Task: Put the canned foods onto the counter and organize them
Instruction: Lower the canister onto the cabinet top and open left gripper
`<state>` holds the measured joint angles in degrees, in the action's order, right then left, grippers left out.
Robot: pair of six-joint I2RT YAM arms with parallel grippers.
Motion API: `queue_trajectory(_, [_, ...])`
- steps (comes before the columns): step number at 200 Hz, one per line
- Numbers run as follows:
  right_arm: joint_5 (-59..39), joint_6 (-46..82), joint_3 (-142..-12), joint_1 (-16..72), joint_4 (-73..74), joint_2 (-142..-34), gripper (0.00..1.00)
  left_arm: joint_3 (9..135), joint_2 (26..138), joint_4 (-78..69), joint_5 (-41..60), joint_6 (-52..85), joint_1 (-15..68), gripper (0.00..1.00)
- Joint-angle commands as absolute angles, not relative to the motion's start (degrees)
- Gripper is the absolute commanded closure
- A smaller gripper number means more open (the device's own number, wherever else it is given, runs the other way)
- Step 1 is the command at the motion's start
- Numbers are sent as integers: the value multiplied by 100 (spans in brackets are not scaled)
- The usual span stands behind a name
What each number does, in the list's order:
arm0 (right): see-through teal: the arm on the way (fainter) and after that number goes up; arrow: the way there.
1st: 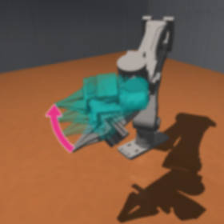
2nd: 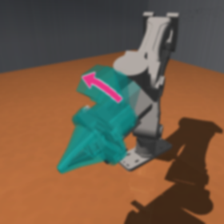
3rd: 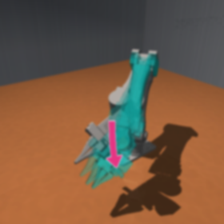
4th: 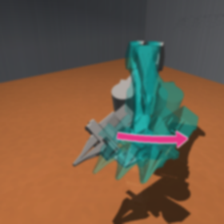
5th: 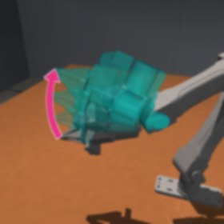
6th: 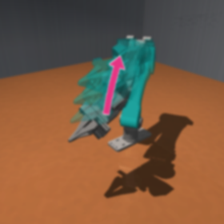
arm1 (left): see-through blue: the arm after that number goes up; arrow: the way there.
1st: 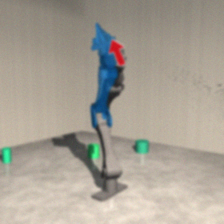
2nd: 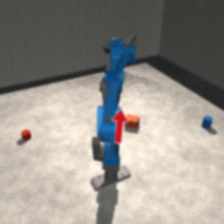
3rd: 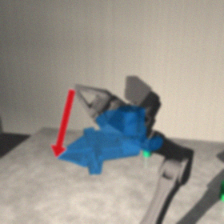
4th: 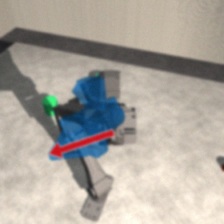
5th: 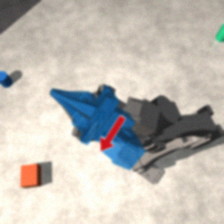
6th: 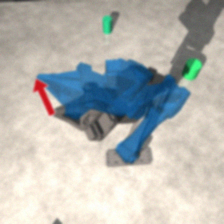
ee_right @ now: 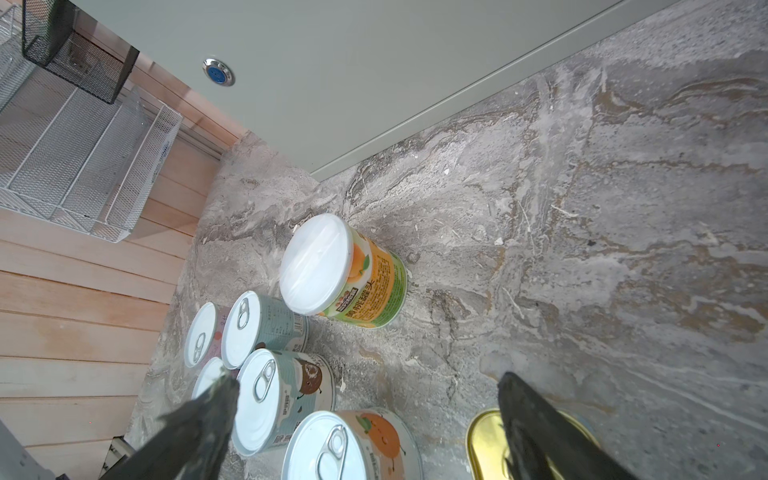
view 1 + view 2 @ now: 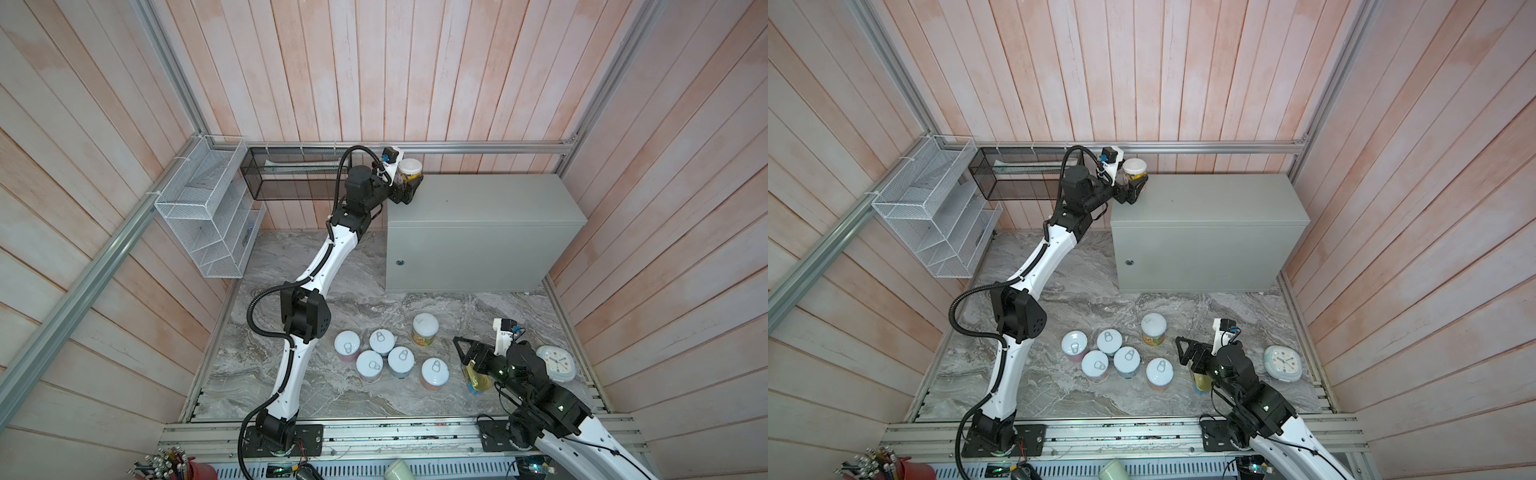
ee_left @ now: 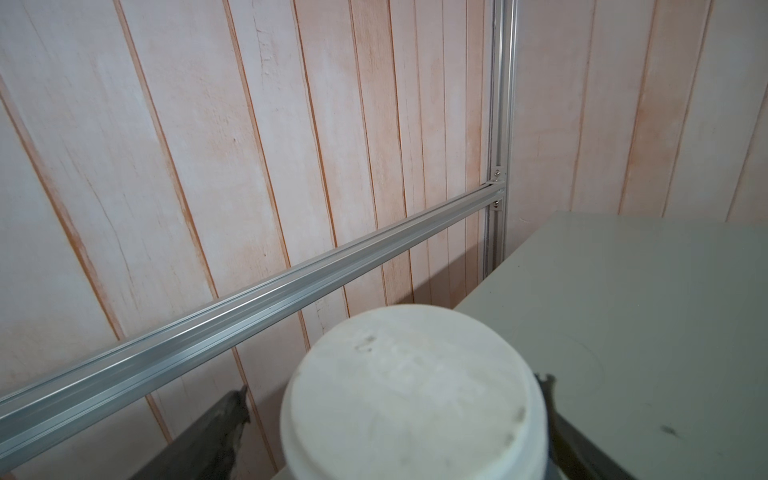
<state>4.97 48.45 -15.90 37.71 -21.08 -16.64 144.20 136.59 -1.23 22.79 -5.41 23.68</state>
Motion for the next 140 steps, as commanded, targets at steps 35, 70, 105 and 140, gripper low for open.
queue_trajectory(35, [434,4807,-1722,3746,-2109,-1682,3,13272,12487,-305,1643,-1164,2564,0])
queue_trajectory(70, [641,4736,-1921,3751,-2309,-2149,3,12721,11851,-313,1596,-1302,2807,0])
queue_trajectory(105, [633,4516,-2145,3749,-2225,-2517,3,12459,11328,149,547,-1552,3174,0])
queue_trajectory(140, [723,4199,-2413,3747,-2194,-3093,3,11076,10163,-18,-516,-1068,3550,0])
